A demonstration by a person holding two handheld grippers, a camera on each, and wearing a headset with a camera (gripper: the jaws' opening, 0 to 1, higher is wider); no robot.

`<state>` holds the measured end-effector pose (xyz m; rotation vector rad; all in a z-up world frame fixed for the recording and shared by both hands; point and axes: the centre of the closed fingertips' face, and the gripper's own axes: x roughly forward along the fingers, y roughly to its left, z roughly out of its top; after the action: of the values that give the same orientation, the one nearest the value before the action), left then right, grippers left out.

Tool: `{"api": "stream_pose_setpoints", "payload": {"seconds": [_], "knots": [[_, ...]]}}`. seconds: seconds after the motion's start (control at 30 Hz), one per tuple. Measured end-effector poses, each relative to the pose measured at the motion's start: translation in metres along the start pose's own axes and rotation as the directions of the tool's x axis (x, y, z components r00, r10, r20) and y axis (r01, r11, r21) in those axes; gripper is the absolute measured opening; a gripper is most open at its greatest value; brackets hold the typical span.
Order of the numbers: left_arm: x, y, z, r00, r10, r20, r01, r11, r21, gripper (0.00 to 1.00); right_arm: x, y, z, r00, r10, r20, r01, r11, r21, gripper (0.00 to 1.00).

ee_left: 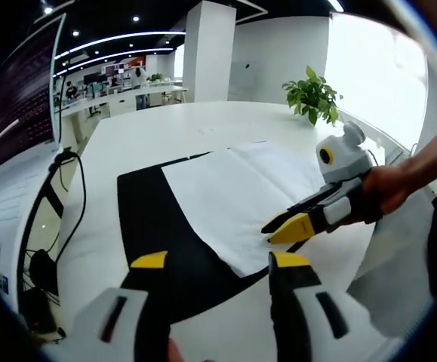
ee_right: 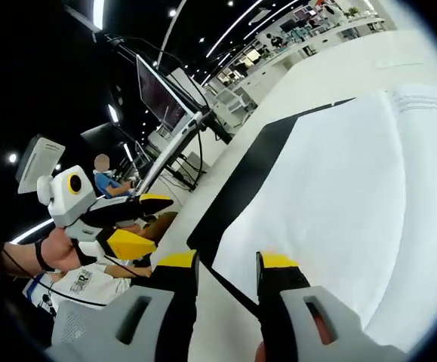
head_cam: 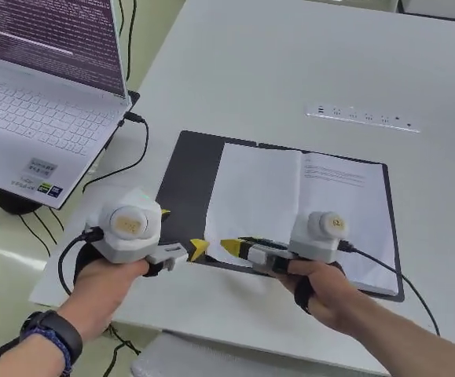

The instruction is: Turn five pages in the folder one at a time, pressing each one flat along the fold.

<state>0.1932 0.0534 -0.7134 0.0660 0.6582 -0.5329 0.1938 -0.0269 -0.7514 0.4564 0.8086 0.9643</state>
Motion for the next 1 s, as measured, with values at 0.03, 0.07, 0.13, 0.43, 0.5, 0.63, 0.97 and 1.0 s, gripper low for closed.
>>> {"api": "stream_pose_setpoints", "payload": {"seconds": [0.03,0.07,0.13,0.43,0.5,0.63,0.97,1.0], "knots": [[0.002,-0.001,0.0,1.0,0.0,-0.006,0.0,1.0,0.01,0.48,-0.005,-0.003,0.002,1.0,-0.006,0.007,0.006,1.0,-0.004,0.27],[0.007,-0.001,0.0,0.9999,-0.002,-0.012,0.002,1.0,0.025,0.44,-0.011,-0.006,0.003,0.9998,-0.015,0.016,0.015,1.0,-0.008,0.25],[0.012,-0.003,0.0,0.9997,-0.007,-0.021,0.008,1.0,0.03,0.37,-0.019,-0.014,0.007,0.999,-0.033,0.032,0.033,0.999,0.001,0.23],[0.043,-0.015,-0.02,0.9927,-0.052,-0.109,0.055,0.998,0.029,0.08,-0.059,-0.039,0.019,0.984,-0.119,0.133,0.115,0.993,0.033,0.15],[0.045,-0.019,-0.022,0.9913,-0.058,-0.118,0.06,0.998,0.017,0.05,-0.063,-0.042,0.016,0.9827,-0.128,0.134,0.123,0.992,0.039,0.14],[0.048,-0.024,-0.029,0.9899,-0.058,-0.13,0.059,0.998,0.0,0.0,-0.07,-0.043,0.013,0.9809,-0.136,0.139,0.13,0.99,0.047,0.13],[0.049,-0.022,-0.058,0.9767,-0.04,-0.211,0.042,0.999,0.005,0.0,-0.07,-0.046,0.007,0.9831,-0.135,0.124,0.133,0.991,0.025,0.09],[0.049,-0.021,-0.058,0.9773,-0.041,-0.208,0.041,0.999,-0.005,0.0,-0.07,-0.046,0.008,0.9831,-0.135,0.124,0.133,0.991,0.023,0.09]]}}
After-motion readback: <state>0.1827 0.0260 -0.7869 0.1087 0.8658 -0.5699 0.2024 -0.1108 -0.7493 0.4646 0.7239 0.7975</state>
